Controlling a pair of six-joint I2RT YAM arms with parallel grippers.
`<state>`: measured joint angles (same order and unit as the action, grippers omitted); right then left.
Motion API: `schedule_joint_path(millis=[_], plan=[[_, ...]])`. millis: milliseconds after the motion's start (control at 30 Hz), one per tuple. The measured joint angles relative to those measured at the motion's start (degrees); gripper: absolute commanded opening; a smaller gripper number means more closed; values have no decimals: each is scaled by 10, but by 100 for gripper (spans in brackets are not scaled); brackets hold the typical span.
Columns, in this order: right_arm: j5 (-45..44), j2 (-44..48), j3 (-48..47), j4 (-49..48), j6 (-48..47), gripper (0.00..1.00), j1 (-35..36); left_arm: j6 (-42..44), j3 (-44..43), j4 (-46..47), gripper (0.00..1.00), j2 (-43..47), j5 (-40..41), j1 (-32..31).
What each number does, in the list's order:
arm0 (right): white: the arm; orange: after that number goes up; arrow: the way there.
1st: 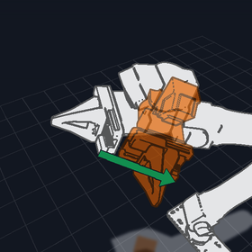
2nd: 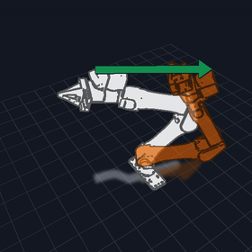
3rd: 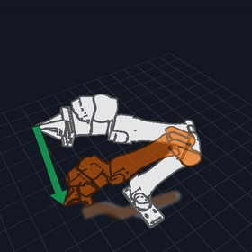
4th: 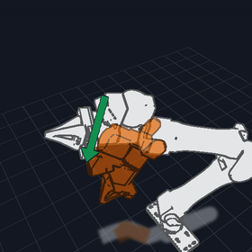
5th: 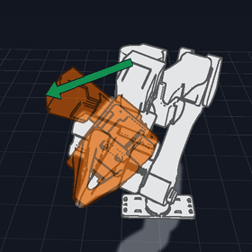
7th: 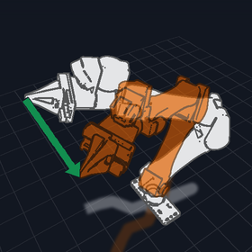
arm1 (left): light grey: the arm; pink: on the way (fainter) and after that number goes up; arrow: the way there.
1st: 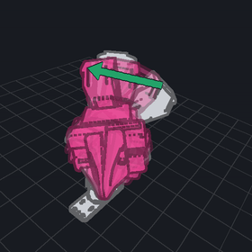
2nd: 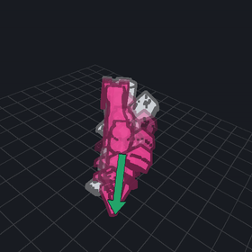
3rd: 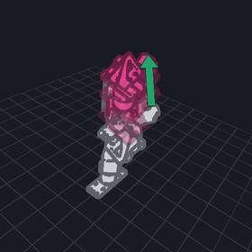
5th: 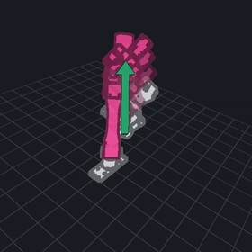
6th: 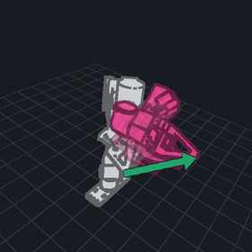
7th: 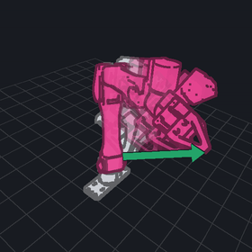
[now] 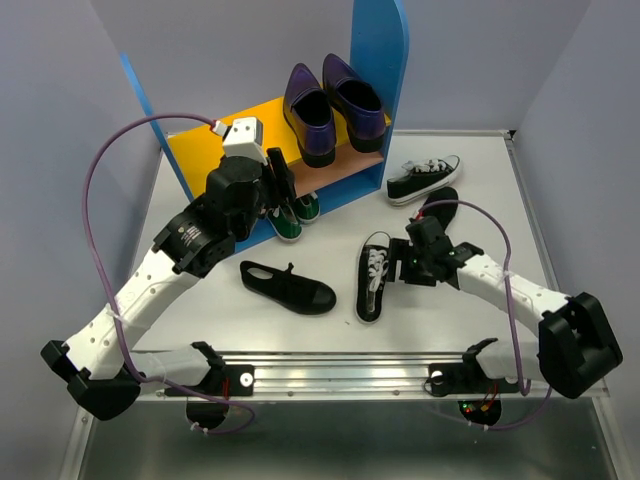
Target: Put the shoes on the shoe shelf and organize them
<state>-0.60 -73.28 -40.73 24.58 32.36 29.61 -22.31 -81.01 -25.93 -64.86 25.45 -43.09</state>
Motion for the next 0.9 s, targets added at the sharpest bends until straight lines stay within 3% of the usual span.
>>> schedule_joint_path(millis=[233, 367, 433, 533, 700, 900], plan=[[-47, 58, -66, 68, 3, 79, 0, -13, 0, -10, 64, -6, 22, -17], [-91, 89, -107, 76, 20, 79, 0, -46, 20, -28, 59, -9, 64, -95], [-128, 106, -115, 81, 33, 81, 0, -68, 45, -36, 55, -9, 76, -137], [-173, 114, -116, 92, 52, 96, 0, -112, 85, -48, 51, -15, 85, -185], [-223, 116, -117, 113, 74, 100, 0, -169, 165, -15, 51, -60, 63, -245], [-278, 141, -131, 132, 80, 100, 0, -183, 202, 54, 46, -141, 11, -261]])
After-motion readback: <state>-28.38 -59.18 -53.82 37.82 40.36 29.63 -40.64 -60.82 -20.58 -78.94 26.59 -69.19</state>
